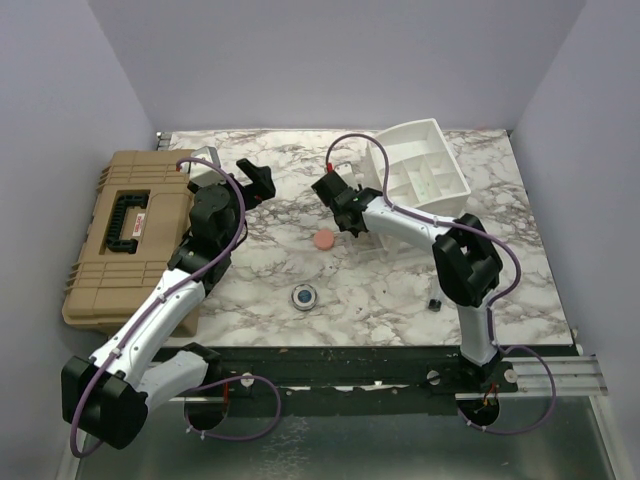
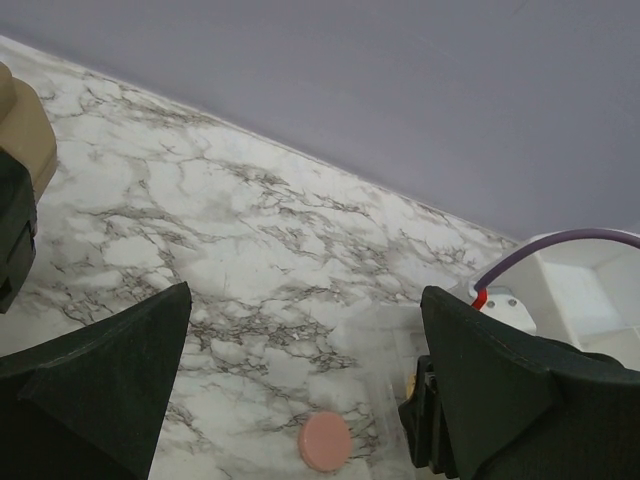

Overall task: Organize the makeup
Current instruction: Place the makeup in the drawer.

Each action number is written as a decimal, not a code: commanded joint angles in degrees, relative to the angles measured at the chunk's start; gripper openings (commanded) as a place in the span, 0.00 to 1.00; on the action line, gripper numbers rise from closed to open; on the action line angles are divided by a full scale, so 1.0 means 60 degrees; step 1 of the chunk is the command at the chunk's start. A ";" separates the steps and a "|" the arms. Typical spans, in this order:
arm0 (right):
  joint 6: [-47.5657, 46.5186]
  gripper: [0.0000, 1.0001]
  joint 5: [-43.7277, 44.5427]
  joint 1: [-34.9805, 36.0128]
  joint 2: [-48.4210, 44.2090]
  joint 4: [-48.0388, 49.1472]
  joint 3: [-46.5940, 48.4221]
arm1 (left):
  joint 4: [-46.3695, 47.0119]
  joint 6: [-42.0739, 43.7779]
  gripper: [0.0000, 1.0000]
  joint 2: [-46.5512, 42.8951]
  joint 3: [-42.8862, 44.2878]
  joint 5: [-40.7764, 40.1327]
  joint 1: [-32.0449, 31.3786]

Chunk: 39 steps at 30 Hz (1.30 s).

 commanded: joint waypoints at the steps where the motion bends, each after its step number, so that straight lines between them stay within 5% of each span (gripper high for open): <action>1: -0.0147 0.33 0.0198 -0.0030 0.0385 0.0198 0.0304 | 0.0051 0.0052 0.99 0.0054 0.0156 0.0191 0.0085; 39: -0.0368 0.43 -0.1389 -0.0433 0.0706 0.0020 0.0273 | 0.0183 -0.0021 0.99 0.0226 0.0256 0.0384 0.0112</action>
